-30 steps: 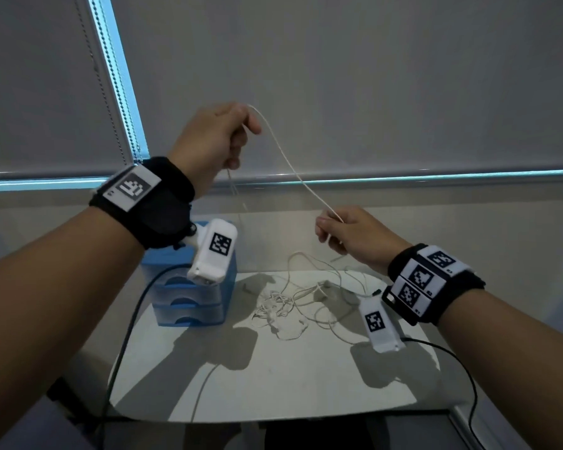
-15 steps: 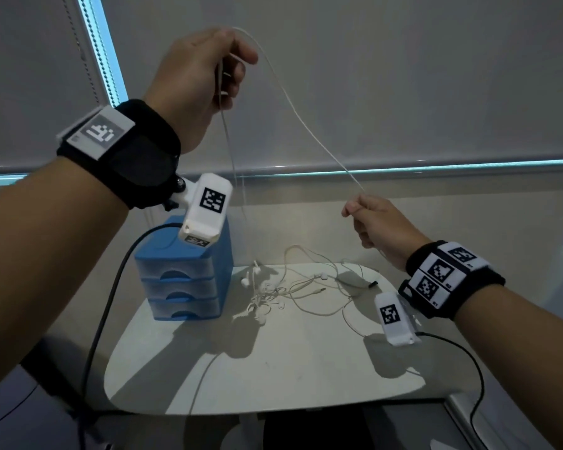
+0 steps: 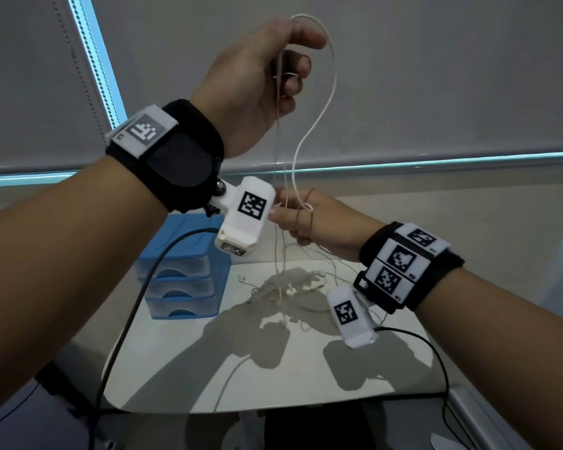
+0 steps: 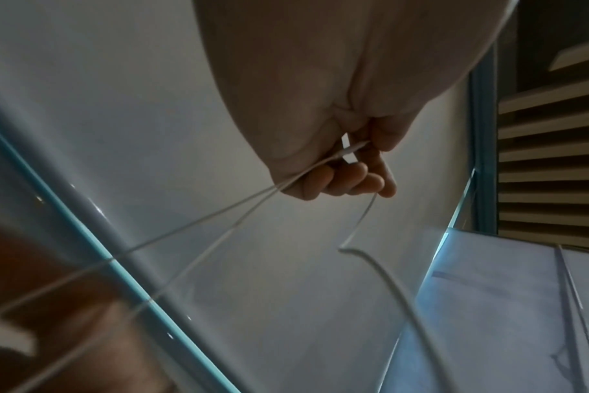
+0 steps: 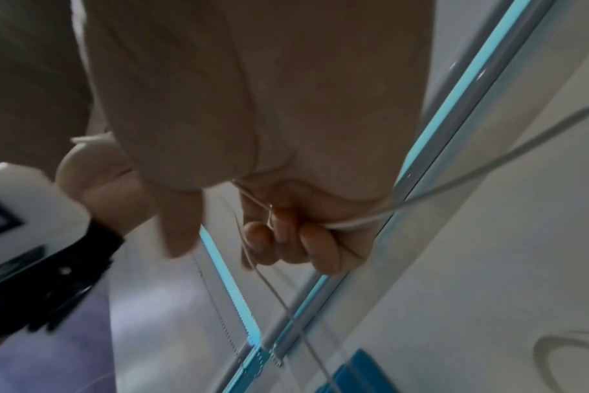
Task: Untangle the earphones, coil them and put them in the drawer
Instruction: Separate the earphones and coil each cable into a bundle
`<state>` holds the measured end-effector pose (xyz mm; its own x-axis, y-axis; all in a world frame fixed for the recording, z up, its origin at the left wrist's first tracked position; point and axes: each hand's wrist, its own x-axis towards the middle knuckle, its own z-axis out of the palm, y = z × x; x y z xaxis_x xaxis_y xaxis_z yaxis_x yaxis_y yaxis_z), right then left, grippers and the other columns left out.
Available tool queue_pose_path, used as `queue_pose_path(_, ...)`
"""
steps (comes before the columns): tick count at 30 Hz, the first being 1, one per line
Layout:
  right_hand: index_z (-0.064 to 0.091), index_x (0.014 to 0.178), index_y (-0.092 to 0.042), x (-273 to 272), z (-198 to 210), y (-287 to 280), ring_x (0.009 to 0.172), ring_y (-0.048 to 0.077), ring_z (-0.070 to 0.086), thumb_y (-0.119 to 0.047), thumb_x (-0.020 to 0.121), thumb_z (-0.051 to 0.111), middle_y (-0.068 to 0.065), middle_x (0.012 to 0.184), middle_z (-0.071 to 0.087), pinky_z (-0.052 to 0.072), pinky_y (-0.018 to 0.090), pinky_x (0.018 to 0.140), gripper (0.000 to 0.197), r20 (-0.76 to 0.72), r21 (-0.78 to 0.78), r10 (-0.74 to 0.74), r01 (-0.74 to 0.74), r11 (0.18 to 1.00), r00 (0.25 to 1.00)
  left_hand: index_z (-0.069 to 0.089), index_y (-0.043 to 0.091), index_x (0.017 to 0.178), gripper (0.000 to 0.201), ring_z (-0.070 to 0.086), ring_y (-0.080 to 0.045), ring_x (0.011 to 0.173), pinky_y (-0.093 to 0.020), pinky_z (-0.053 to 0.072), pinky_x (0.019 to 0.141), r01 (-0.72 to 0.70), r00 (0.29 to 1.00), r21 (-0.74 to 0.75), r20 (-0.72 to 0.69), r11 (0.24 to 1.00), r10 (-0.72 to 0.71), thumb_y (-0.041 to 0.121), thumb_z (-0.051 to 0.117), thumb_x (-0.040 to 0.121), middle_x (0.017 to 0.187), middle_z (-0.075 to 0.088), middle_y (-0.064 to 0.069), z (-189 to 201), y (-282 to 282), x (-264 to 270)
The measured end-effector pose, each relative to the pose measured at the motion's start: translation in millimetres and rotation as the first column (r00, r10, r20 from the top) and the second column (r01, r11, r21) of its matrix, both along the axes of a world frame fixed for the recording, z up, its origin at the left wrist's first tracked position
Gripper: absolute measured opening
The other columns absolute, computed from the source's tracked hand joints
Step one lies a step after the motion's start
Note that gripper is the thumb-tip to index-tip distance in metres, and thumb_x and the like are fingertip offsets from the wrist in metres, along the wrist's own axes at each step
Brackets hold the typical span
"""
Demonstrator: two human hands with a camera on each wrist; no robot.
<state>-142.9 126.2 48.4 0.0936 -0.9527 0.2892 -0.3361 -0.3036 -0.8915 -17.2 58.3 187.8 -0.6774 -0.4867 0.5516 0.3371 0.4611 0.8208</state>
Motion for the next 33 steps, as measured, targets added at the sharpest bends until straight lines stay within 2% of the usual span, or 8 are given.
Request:
queue_pose_path(5, 0.071, 0.093, -0.003, -11.6, -12.5, -0.7, 0.056, 0.011, 0.036, -0.027, 0.107, 0.05, 0.004, 0.065, 0.042, 0.03, 0.025, 0.053, 0.035, -0.146, 0.009, -0.02, 0.022, 1.0, 0.989, 0.065, 0.016, 0.102, 0.024, 0.042, -0.009, 0.059, -0.022, 0.033, 0.057, -0.107, 0.989, -0.02, -0.104, 0.994, 0.105, 0.026, 0.044, 0.105, 0.075, 0.052, 0.003, 3.5, -12.9, 11.9)
queue_pose_path(11, 0.071, 0.089, -0.002, -31.3, -32.1, 3.6, 0.049, 0.005, 0.04, -0.022, 0.107, 0.047, -0.005, 0.058, 0.05, 0.034, 0.018, 0.054, 0.036, -0.269, 0.127, -0.157, 0.197, 0.972, 0.95, 0.064, 0.01, 0.101, 0.024, 0.037, -0.009, 0.055, -0.024, 0.03, 0.055, -0.256, 0.921, 0.031, -0.295, 0.966, 0.253, 0.018, 0.041, 0.105, 0.068, 0.051, 0.004, 13.0, -30.9, 27.7)
queue_pose_path(16, 0.077, 0.104, -0.009, -40.0, -39.0, 3.7, 0.051, 0.005, 0.038, -0.025, 0.107, 0.049, -0.004, 0.063, 0.046, 0.031, 0.021, 0.053, 0.032, -0.179, 0.194, -0.17, 0.204, 0.96, 0.969, 0.065, 0.016, 0.1, 0.03, 0.046, -0.01, 0.058, -0.023, 0.035, 0.056, -0.251, 0.966, -0.093, -0.092, 0.963, 0.243, 0.028, 0.038, 0.107, 0.072, 0.056, 0.003, -1.2, -33.3, 24.3)
queue_pose_path(21, 0.078, 0.112, -0.018, -38.3, -29.8, 3.3, 0.055, 0.011, 0.034, -0.028, 0.106, 0.051, -0.005, 0.061, 0.039, 0.029, 0.025, 0.055, 0.029, -0.092, 0.202, -0.179, 0.195, 0.96, 0.979, 0.068, 0.019, 0.102, 0.035, 0.056, -0.01, 0.07, -0.023, 0.04, 0.062, -0.287, 0.94, -0.252, 0.112, 0.924, 0.323, 0.032, 0.036, 0.109, 0.08, 0.063, 0.004, -30.2, -27.0, 18.0)
queue_pose_path(25, 0.078, 0.114, -0.017, -52.7, -15.4, 6.3, 0.054, 0.012, 0.03, -0.032, 0.106, 0.051, -0.007, 0.059, 0.035, 0.026, 0.023, 0.052, 0.032, 0.073, 0.199, -0.201, 0.183, 0.963, 0.977, 0.073, 0.016, 0.107, 0.037, 0.052, 0.01, 0.067, -0.012, 0.039, 0.064, -0.412, 0.869, -0.35, 0.126, 0.841, 0.478, 0.029, 0.038, 0.11, 0.083, 0.061, 0.019, -44.0, -30.4, 19.2)
queue_pose_path(29, 0.077, 0.114, -0.013, -66.0, -7.0, 9.7, 0.053, 0.012, 0.027, -0.029, 0.105, 0.052, -0.009, 0.055, 0.036, 0.02, 0.025, 0.053, 0.032, 0.079, 0.207, -0.251, 0.23, 0.951, 0.965, 0.076, 0.011, 0.107, 0.036, 0.058, -0.008, 0.074, -0.016, 0.036, 0.064, -0.479, 0.841, -0.324, 0.098, 0.816, 0.533, 0.028, 0.044, 0.108, 0.079, 0.068, 0.021, -57.8, -37.8, 21.5)
queue_pose_path(31, 0.077, 0.114, -0.013, -70.0, -5.7, 11.0, 0.054, 0.012, 0.025, -0.029, 0.105, 0.053, -0.008, 0.057, 0.034, 0.02, 0.023, 0.051, 0.031, 0.119, 0.199, -0.247, 0.221, 0.955, 0.962, 0.076, 0.011, 0.103, 0.033, 0.054, -0.01, 0.055, -0.021, 0.036, 0.06, -0.502, 0.836, -0.28, 0.087, 0.818, 0.542, 0.026, 0.047, 0.107, 0.057, 0.063, 0.01, -65.1, -42.4, 22.5)
queue_pose_path(33, 0.078, 0.116, -0.017, -72.5, -5.1, 12.7, 0.056, 0.013, 0.024, -0.032, 0.104, 0.054, -0.004, 0.062, 0.032, 0.022, 0.021, 0.048, 0.03, 0.11, 0.234, -0.221, 0.191, 0.953, 0.969, 0.077, 0.011, 0.098, 0.031, 0.039, -0.005, 0.043, -0.023, 0.034, 0.051, -0.519, 0.835, -0.192, 0.095, 0.833, 0.542, 0.026, 0.05, 0.105, 0.047, 0.043, 0.013, -71.9, -47.9, 24.6)
